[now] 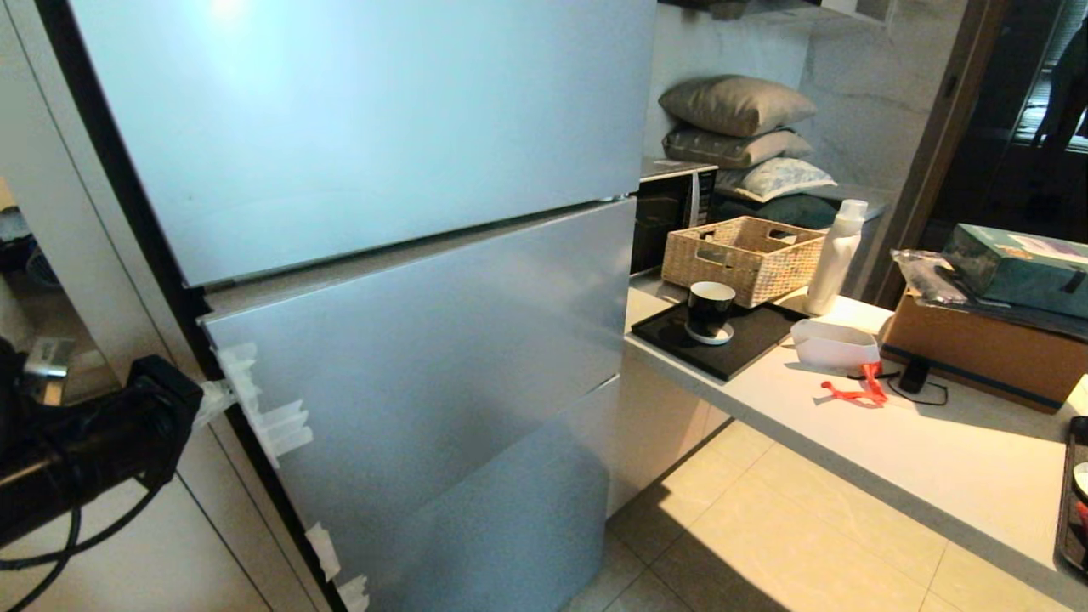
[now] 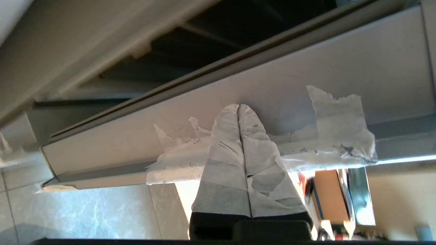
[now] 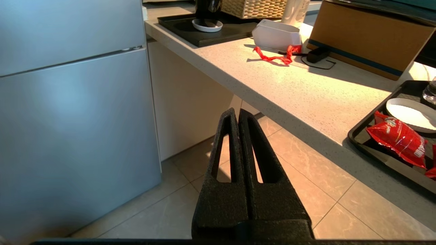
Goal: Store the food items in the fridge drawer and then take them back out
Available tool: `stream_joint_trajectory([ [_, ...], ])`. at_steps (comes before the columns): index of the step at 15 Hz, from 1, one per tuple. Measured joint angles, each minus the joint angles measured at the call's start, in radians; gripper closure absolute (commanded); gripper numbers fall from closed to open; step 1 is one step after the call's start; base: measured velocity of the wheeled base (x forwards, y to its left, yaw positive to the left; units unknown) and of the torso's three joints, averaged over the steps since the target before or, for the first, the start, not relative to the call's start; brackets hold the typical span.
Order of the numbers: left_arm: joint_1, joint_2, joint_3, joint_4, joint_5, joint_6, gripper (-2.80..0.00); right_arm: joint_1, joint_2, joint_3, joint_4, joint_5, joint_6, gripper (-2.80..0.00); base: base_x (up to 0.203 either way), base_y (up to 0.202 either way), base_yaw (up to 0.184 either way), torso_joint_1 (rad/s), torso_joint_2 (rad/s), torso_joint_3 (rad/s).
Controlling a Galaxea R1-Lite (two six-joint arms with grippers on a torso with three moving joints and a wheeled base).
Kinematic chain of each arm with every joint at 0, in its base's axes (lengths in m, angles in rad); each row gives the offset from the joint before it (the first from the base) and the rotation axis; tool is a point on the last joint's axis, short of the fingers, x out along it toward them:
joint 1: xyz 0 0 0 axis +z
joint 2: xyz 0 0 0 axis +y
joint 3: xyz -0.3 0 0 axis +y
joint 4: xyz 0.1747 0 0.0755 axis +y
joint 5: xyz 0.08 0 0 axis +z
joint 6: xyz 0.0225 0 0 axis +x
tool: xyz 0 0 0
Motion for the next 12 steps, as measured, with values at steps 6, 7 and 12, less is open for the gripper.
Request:
stream_joint_trajectory([
  [6,-0.190,-0.234,0.152,0.004,-0.009,-0.016,0.00,0.000,0.000,0.000,0.000,0.000,0.000,0.00,0.000,0.000,0.000,0.000,0.00,0.000],
  [7,-0.217,-0.291,0.183,0.009,-0.009,-0.022,0.00,0.001,0.000,0.000,0.000,0.000,0.000,0.00,0.000,0.000,0.000,0.000,0.00,0.000],
  [12,-0.259,-0.599,0.241,0.171,0.009,-0.017,0.00,0.001,0.000,0.000,0.000,0.000,0.000,0.00,0.000,0.000,0.000,0.000,0.00,0.000],
])
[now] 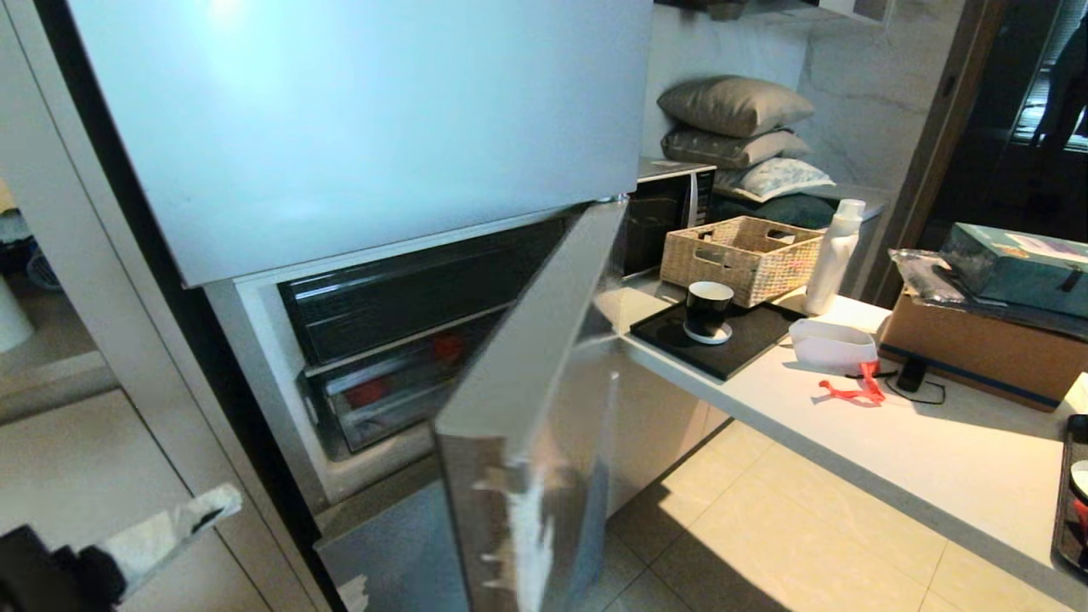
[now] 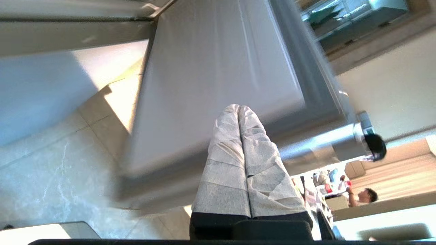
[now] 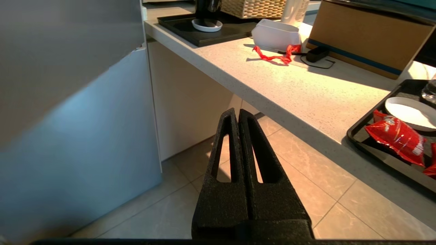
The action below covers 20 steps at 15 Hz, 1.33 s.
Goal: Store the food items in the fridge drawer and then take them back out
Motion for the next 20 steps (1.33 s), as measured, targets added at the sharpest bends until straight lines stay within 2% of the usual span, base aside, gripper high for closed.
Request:
stream_joint_trajectory([
  [1,-0.001,-0.057,-0.015,0.063,0.011,0.020,0.00,0.000,0.000,0.000,0.000,0.000,0.000,0.00,0.000,0.000,0.000,0.000,0.00,0.000],
  [2,-0.002,-0.110,-0.038,0.139,0.029,0.068,0.00,0.000,0.000,0.000,0.000,0.000,0.000,0.00,0.000,0.000,0.000,0.000,0.00,0.000],
  [3,-0.002,-0.161,-0.066,0.233,0.062,0.158,0.00,0.000,0.000,0.000,0.000,0.000,0.000,0.00,0.000,0.000,0.000,0.000,0.00,0.000],
  [5,-0.001,-0.244,-0.106,0.394,0.168,0.391,0.00,0.000,0.000,0.000,0.000,0.000,0.000,0.00,0.000,0.000,0.000,0.000,0.00,0.000],
  [8,0.003,-0.383,-0.129,0.527,0.413,0.788,0.00,0.000,0.000,0.000,0.000,0.000,-0.001,0.00,0.000,0.000,0.000,0.000,0.00,0.000],
  [9,0.023,-0.426,-0.131,0.551,0.498,0.891,0.00,0.000,0.000,0.000,0.000,0.000,0.000,0.00,0.000,0.000,0.000,0.000,0.00,0.000],
  [10,0.062,-0.457,-0.132,0.566,0.546,0.949,0.00,0.000,0.000,0.000,0.000,0.000,0.000,0.00,0.000,0.000,0.000,0.000,0.00,0.000],
  [12,0.149,-0.518,-0.097,0.559,0.579,0.979,0.00,0.000,0.000,0.000,0.000,0.000,0.000,0.00,0.000,0.000,0.000,0.000,0.00,0.000],
  [14,0.170,-0.550,-0.026,0.524,0.552,0.975,0.00,0.000,0.000,0.000,0.000,-0.001,0.000,0.00,0.000,0.000,0.000,0.000,0.00,0.000],
  [15,0.169,-0.561,0.015,0.517,0.485,0.976,0.00,0.000,0.000,0.000,0.000,0.000,0.000,0.00,0.000,0.000,0.000,0.000,0.00,0.000],
  [18,0.153,-0.604,0.141,0.547,0.218,0.987,0.00,0.000,0.000,0.000,0.000,0.000,0.001,0.00,0.000,0.000,0.000,0.000,0.00,0.000],
  [19,0.147,-0.634,0.151,0.553,0.174,1.004,0.00,0.000,0.000,0.000,0.000,-0.001,0.004,0.00,0.000,0.000,0.000,0.000,0.00,0.000],
  [20,0.144,-0.668,0.155,0.559,0.159,1.041,0.00,0.000,0.000,0.000,0.000,-0.001,0.006,0.00,0.000,0.000,0.000,0.000,0.00,0.000],
])
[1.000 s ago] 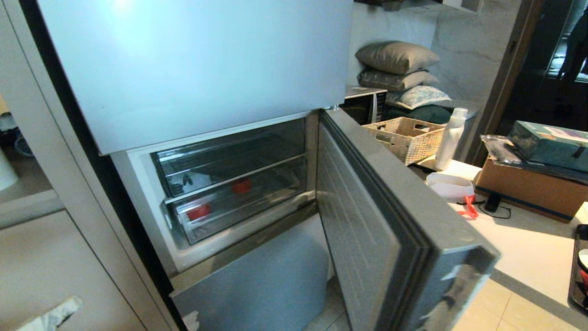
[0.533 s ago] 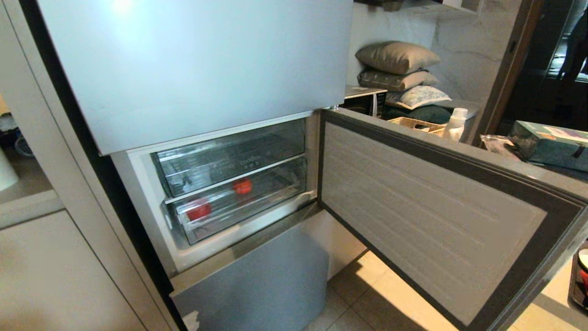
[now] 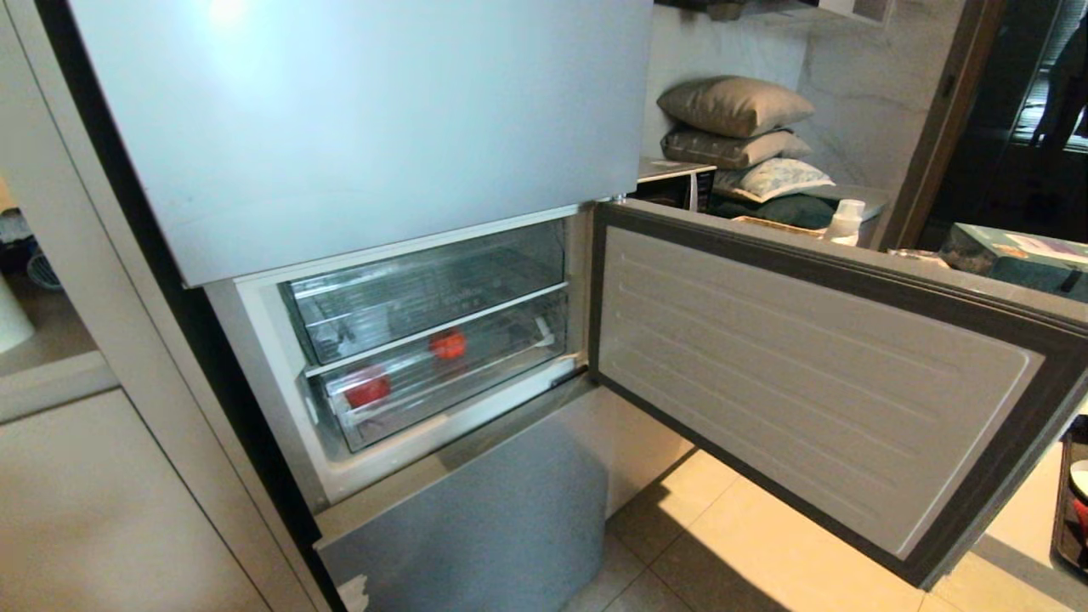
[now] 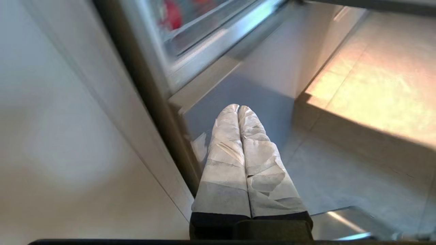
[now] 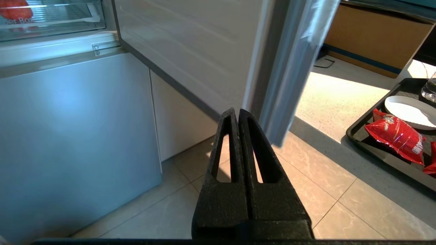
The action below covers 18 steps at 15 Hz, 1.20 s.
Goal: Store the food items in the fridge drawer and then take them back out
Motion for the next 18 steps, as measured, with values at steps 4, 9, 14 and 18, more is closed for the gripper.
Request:
stream_joint_trajectory([
  [4,-0.003,-0.112,0.024,-0.041,0.079,0.106,0.00,0.000,0.000,0.000,0.000,0.003,0.000,0.00,0.000,0.000,0.000,0.000,0.00,0.000],
  [9,-0.003,-0.137,0.055,-0.063,0.114,-0.156,0.00,0.000,0.000,0.000,0.001,0.001,0.003,0.00,0.000,0.000,0.000,0.000,0.00,0.000],
  [14,-0.003,-0.138,0.059,-0.064,0.115,-0.168,0.00,0.000,0.000,0.000,0.002,-0.001,0.011,0.00,0.000,0.000,0.000,0.000,0.00,0.000],
  [18,-0.003,-0.139,0.059,-0.065,0.114,-0.168,0.00,-0.001,0.000,0.000,-0.001,-0.012,0.056,0.00,0.001,-0.003,0.115,0.002,0.00,-0.001],
])
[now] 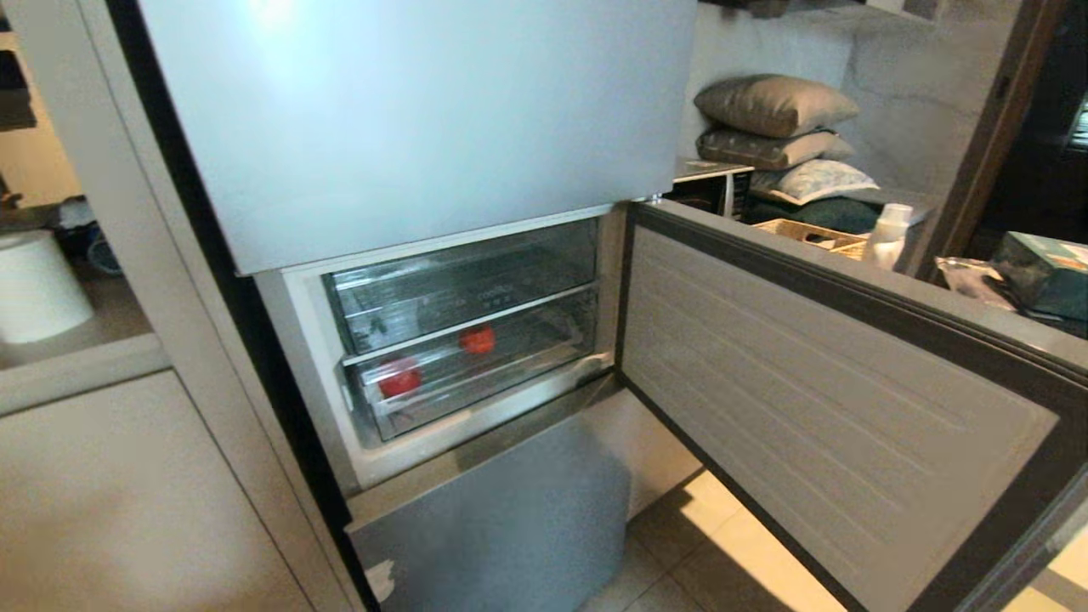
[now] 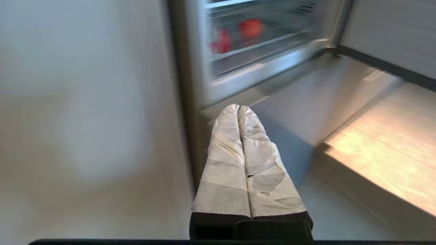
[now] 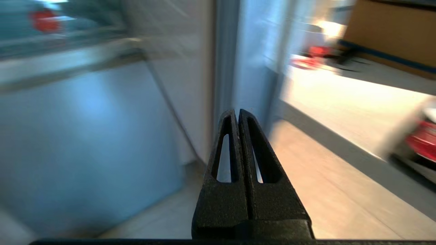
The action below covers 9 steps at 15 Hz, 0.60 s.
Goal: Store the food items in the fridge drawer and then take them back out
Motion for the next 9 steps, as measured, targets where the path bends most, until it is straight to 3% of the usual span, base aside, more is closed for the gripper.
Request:
stream_joint_trajectory([
  [9,0.000,0.000,0.000,-0.001,0.000,0.001,0.00,0.001,0.000,0.000,-0.003,-0.001,0.007,0.00,0.000,-0.009,0.174,0.000,0.00,0.002],
])
